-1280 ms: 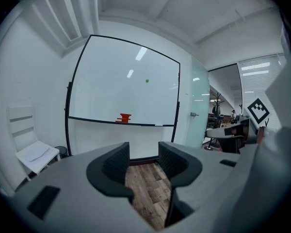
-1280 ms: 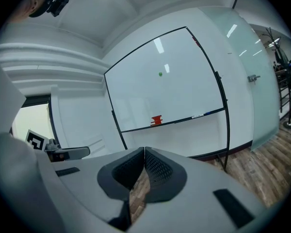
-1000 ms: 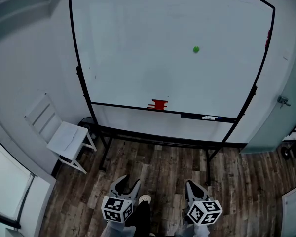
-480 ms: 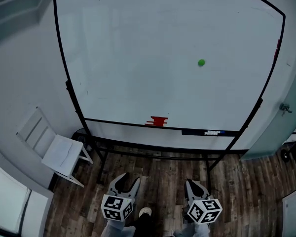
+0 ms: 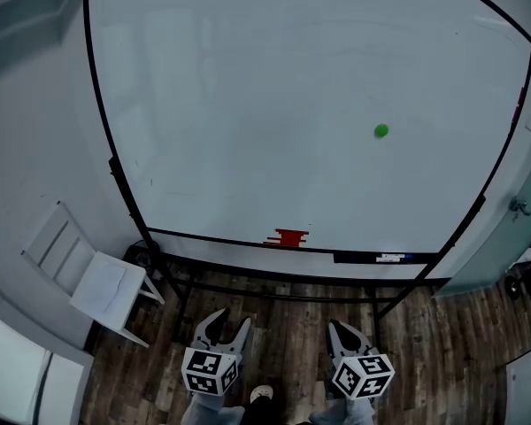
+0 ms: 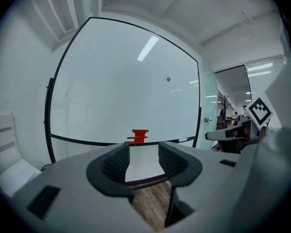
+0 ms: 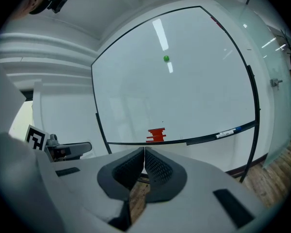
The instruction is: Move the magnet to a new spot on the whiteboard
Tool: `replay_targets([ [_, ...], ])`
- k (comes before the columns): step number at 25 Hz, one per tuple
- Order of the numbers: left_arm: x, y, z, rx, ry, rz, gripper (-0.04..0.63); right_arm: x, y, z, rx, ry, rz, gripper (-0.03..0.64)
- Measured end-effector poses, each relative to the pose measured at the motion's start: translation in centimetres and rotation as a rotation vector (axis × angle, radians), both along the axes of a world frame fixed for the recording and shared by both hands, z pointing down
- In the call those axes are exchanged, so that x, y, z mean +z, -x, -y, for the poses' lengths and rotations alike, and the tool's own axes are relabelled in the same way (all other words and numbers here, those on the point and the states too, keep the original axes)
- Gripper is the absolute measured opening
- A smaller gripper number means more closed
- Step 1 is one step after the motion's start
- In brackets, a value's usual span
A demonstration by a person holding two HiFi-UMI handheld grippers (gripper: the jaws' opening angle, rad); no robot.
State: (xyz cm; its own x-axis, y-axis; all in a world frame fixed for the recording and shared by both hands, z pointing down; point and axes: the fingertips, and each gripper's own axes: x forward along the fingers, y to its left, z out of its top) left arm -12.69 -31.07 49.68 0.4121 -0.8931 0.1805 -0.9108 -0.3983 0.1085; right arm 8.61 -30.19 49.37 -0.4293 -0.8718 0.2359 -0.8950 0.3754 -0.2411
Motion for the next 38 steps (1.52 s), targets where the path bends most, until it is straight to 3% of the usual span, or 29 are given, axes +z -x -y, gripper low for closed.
replay_targets([
  [15,0.5,1.2,9.8,0.046,-0.018,0.011,0.181,0.4,0.7,8.7,0.057,-0.028,0.018,0.029],
  [28,1.7,-1.5,13.7,0.141,0.003,0.027,0.183,0.8,-1.4,10.8,0.123,-0.012,0.012,0.029],
  [38,-3.2,-6.5,17.5,0.224,-0.118,0.102,0.184,-4.5,-4.9,12.8,0.126,-0.12,0.026,0.029],
])
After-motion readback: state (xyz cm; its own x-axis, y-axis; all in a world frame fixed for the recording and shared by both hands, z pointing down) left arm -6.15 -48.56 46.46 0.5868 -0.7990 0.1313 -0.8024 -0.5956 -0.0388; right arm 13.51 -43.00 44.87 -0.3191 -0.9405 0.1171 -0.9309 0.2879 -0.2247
